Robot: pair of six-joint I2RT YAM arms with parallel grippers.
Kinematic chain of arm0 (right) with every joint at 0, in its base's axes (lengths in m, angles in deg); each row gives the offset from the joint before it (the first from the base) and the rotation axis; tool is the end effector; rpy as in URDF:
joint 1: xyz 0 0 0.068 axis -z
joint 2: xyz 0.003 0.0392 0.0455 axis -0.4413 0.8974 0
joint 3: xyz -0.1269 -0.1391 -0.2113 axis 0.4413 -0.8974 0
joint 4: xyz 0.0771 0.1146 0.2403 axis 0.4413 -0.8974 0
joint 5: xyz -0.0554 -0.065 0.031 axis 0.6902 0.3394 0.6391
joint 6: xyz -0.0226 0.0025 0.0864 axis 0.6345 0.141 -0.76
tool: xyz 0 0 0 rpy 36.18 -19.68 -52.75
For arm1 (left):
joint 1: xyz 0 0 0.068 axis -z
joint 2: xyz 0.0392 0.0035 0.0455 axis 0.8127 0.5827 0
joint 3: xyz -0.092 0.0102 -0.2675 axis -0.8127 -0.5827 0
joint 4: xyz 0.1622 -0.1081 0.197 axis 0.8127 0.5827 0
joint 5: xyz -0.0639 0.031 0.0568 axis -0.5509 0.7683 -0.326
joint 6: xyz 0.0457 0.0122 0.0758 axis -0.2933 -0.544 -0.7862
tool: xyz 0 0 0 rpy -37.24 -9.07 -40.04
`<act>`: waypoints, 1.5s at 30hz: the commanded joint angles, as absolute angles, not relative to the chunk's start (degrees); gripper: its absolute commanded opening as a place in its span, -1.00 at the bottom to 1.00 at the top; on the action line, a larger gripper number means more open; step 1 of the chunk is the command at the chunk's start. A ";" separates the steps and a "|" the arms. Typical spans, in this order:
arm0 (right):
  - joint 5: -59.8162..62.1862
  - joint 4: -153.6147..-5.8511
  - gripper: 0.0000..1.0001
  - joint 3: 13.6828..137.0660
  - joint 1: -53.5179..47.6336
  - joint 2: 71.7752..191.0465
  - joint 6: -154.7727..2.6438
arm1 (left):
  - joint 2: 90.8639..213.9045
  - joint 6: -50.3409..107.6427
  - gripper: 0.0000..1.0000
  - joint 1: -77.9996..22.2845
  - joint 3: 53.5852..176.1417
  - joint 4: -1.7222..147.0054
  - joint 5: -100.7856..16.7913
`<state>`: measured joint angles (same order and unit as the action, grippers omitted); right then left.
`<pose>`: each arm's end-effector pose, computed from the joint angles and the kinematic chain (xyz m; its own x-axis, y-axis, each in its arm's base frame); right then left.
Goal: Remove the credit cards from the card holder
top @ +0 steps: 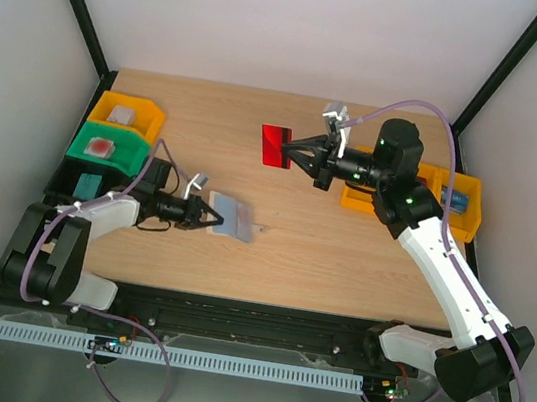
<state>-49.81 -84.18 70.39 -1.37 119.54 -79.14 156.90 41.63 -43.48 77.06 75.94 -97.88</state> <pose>0.2326 0.1980 0.4295 -0.2260 -0.0171 -0.9740 -0.9719 0.0711 0.2242 0.2542 -0.1218 0.1598 -0.9365 -0.0047 -0.3507 0.3283 0.3408 -0.8810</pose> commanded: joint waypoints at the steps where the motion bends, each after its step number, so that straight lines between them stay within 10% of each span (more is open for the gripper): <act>1: -51.38 -81.11 -0.97 69.38 -1.58 119.26 -80.32 | 155.92 41.64 -0.95 -43.55 74.01 75.07 -92.03; 10: -51.49 -81.20 -0.97 69.23 -1.59 119.01 -80.34 | 160.45 35.87 -0.77 -44.50 76.65 84.74 -71.88; 16: -50.92 -82.46 -0.97 69.26 -1.63 118.02 -79.59 | 157.24 36.31 -0.14 -48.18 75.54 85.47 -60.52; 20: -51.15 -82.28 -0.97 69.18 -1.68 118.09 -79.75 | 150.87 36.50 -0.07 -52.74 76.01 86.54 -55.27; 28: -53.49 -78.50 -0.97 69.34 -3.01 119.35 -82.43 | 143.37 30.77 0.00 -61.92 87.93 92.39 -71.32; 35: -54.23 -76.57 -0.97 70.40 -6.76 120.70 -82.66 | 143.47 8.94 0.16 -52.51 111.99 113.28 -93.73; 45: -53.49 -57.80 -0.97 66.12 -11.26 121.12 -94.29 | 148.00 5.17 0.37 -38.14 129.33 119.71 -94.91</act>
